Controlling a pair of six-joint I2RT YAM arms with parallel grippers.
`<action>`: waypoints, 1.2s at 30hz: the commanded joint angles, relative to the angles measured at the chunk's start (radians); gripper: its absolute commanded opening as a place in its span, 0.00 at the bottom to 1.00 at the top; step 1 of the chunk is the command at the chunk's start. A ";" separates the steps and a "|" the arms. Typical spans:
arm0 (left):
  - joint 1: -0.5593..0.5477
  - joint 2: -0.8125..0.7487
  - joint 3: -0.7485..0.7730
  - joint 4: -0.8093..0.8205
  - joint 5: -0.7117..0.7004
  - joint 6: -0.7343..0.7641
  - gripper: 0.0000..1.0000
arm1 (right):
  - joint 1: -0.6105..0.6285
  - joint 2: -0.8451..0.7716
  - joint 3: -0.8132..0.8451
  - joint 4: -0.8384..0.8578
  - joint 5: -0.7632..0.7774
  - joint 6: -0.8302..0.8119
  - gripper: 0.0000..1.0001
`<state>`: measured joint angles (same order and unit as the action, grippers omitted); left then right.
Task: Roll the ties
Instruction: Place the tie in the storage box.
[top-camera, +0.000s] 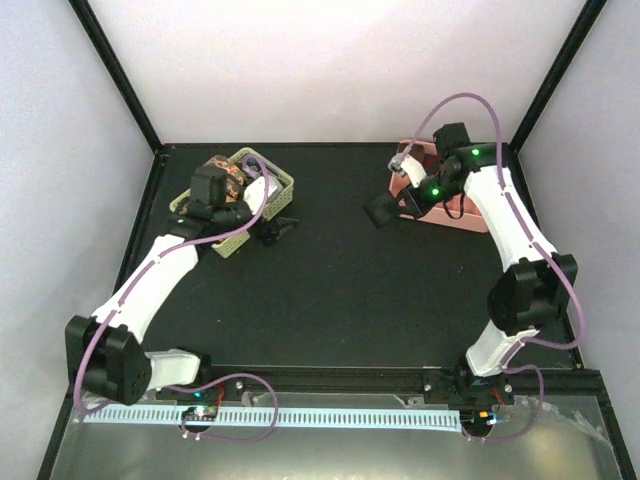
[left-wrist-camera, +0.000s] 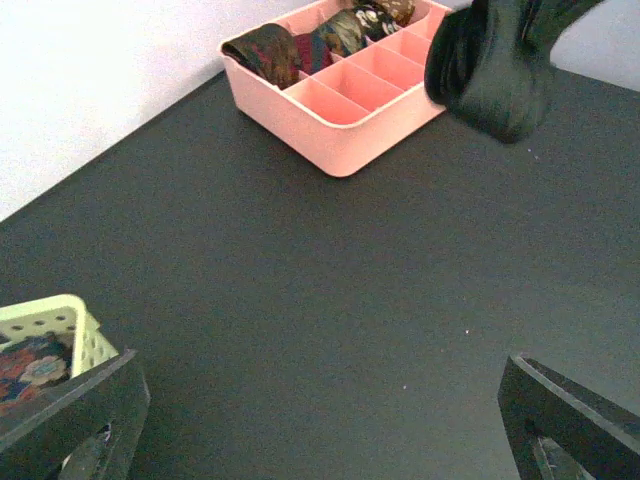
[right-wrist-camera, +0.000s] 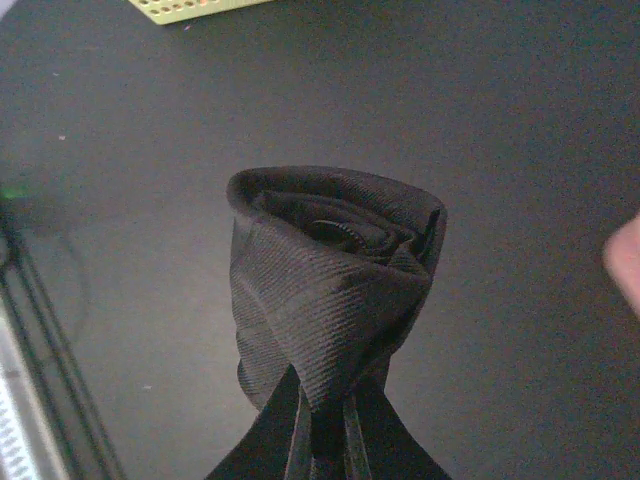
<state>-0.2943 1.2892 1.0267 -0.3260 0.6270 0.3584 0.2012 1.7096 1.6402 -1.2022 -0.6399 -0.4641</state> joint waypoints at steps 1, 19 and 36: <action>0.042 -0.051 0.009 -0.147 0.069 0.050 0.99 | -0.004 -0.051 0.126 -0.061 0.127 -0.102 0.02; 0.063 -0.078 -0.068 -0.037 0.209 -0.040 0.99 | -0.059 -0.128 0.322 0.057 0.490 -0.518 0.02; 0.066 -0.061 -0.058 -0.039 0.207 -0.068 0.99 | -0.426 -0.055 0.132 0.199 0.497 -1.151 0.02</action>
<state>-0.2409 1.2243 0.9283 -0.3737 0.8085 0.3111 -0.1570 1.6253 1.8069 -1.0588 -0.1425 -1.4242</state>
